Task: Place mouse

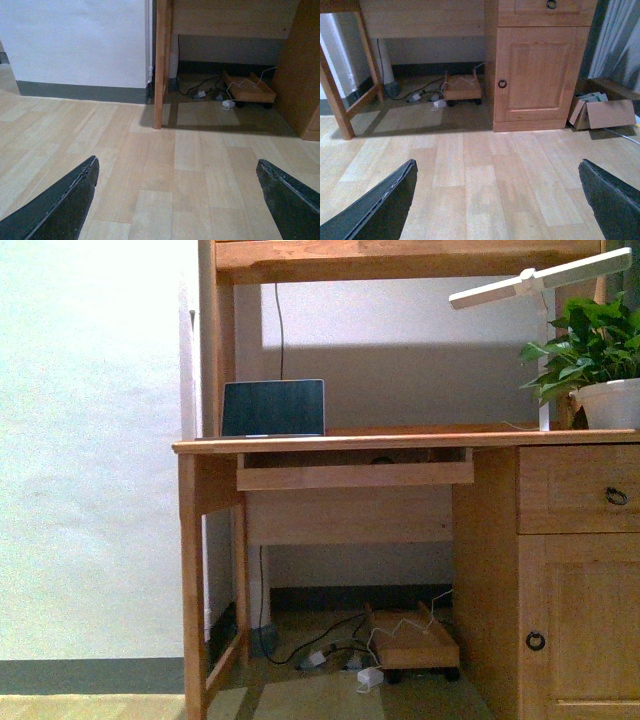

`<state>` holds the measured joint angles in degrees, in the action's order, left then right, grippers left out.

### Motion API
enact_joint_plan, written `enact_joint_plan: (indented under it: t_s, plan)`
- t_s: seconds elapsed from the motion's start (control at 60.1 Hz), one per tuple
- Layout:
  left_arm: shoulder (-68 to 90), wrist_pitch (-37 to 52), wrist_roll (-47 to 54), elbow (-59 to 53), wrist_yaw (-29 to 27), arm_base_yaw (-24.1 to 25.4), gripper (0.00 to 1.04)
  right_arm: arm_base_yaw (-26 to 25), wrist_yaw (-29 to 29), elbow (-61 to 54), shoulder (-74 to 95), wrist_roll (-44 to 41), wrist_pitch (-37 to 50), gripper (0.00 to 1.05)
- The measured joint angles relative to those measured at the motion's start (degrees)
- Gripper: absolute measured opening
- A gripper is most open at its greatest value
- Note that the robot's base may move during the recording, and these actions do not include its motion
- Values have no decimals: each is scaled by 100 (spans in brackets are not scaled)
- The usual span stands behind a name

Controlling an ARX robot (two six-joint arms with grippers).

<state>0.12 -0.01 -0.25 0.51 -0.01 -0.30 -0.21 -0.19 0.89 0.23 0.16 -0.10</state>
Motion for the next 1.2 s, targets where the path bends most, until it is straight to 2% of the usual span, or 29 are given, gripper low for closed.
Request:
enact_joint_plan:
  t_s: [1.197]
  plan:
    - [-2, 0, 0, 0, 0, 0, 97, 0, 2, 0, -4, 0, 0, 97]
